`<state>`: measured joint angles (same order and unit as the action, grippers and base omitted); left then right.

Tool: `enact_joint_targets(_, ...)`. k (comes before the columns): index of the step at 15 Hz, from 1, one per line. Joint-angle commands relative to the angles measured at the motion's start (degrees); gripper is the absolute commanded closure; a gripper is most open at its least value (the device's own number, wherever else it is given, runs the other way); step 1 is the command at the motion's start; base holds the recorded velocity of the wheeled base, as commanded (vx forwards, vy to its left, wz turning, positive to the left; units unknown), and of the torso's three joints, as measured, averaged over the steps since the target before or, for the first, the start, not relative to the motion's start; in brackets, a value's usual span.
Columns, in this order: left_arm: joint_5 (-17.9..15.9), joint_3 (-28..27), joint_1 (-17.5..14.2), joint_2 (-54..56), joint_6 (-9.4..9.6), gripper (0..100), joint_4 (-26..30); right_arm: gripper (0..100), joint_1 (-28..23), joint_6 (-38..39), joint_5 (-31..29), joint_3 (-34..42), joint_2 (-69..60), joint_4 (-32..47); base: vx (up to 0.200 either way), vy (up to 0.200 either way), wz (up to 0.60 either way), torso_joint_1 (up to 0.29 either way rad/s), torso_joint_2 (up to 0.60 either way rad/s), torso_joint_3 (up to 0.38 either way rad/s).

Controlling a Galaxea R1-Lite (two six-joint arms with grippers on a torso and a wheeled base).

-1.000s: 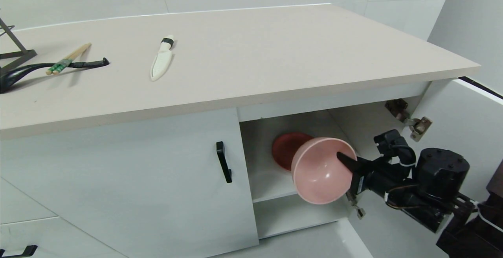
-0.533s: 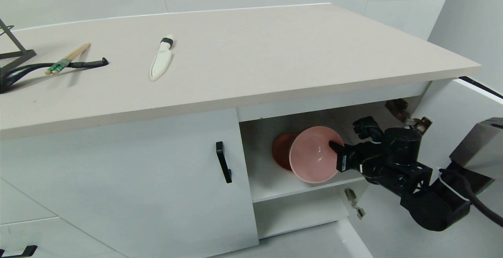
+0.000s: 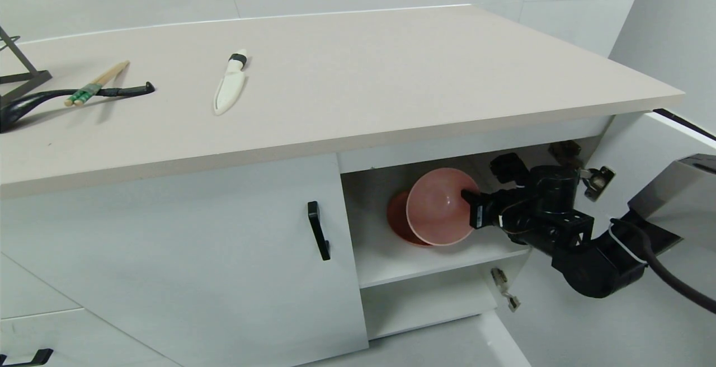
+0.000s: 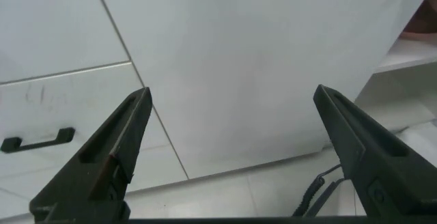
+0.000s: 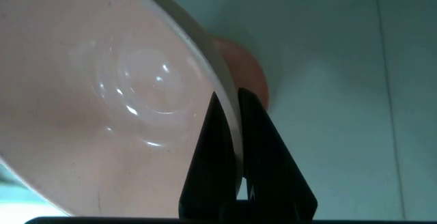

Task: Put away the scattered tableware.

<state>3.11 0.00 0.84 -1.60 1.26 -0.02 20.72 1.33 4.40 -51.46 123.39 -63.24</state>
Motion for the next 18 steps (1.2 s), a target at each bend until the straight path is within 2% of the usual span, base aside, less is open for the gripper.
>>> enact_joint_targets(1, -0.1, 0.0, -0.8, 1.6, -0.38, 0, 0.0, 100, 0.0, 0.0, -0.1, -1.2, 1.0, 0.5, 0.0, 0.0, 0.0, 0.0, 0.0, 0.0)
enact_joint_targets(3, -0.2, 0.0, -0.8, 1.6, -0.03, 0, 0.1, 100, 0.0, 0.0, -0.2, -1.8, 1.1, 1.1, 0.0, 0.0, 0.0, 0.0, 0.0, 0.0)
enact_joint_targets(10, -0.5, 0.0, -0.8, 1.6, -1.34, 0, 0.1, 100, 0.3, -0.1, -0.4, -2.0, 4.1, 1.0, 0.0, 0.0, 0.0, 0.0, 0.0, 0.0)
enact_joint_targets(18, -0.5, 0.0, -0.8, 1.6, -1.34, 0, 0.1, 100, 1.4, -0.8, -0.4, -1.9, 5.0, 0.1, 0.0, 0.0, 0.0, 0.0, 0.0, 0.0)
